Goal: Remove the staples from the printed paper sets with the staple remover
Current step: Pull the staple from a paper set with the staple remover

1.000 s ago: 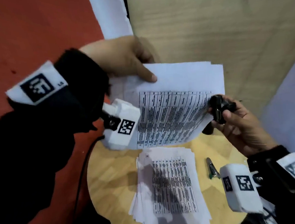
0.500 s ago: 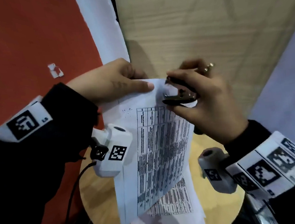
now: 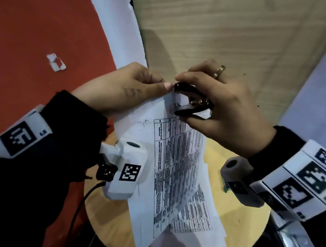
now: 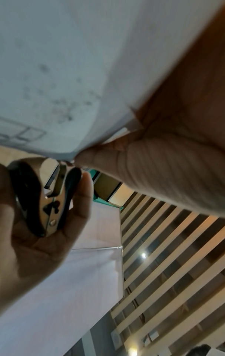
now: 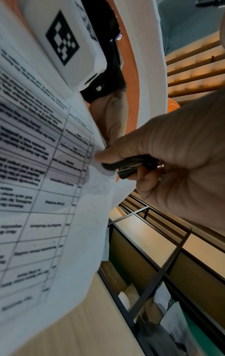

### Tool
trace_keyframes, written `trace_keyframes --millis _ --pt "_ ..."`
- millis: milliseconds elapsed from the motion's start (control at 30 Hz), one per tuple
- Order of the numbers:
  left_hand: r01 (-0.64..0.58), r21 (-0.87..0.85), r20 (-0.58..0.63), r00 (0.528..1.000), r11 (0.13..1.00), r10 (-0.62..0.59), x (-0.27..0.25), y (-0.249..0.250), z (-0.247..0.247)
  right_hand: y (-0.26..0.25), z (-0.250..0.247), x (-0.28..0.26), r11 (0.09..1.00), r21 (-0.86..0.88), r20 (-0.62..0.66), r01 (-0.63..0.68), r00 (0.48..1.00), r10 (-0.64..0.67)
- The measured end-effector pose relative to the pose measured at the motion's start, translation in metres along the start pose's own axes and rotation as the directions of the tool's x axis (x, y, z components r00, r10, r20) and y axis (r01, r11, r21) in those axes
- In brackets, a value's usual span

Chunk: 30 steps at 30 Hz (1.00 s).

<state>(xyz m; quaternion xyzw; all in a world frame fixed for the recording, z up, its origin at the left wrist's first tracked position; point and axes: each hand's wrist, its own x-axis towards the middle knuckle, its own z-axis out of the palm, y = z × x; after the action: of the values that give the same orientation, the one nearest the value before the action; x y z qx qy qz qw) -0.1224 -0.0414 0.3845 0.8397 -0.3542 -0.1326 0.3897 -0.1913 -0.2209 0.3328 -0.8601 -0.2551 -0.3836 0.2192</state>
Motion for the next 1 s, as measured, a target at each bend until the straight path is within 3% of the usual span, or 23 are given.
trace_keyframes --millis 433,1000 --pt "-0.062 -0.150 0.053 0.996 0.987 0.071 0.009 -0.002 0.013 0.006 -0.004 -0.005 0.999 -0.021 0.018 0.049 0.999 -0.049" --pt "-0.108 -0.204 0.012 0.993 0.973 0.113 0.014 -0.012 0.015 0.006 0.003 0.000 0.990 -0.102 0.028 0.101 0.995 -0.099"
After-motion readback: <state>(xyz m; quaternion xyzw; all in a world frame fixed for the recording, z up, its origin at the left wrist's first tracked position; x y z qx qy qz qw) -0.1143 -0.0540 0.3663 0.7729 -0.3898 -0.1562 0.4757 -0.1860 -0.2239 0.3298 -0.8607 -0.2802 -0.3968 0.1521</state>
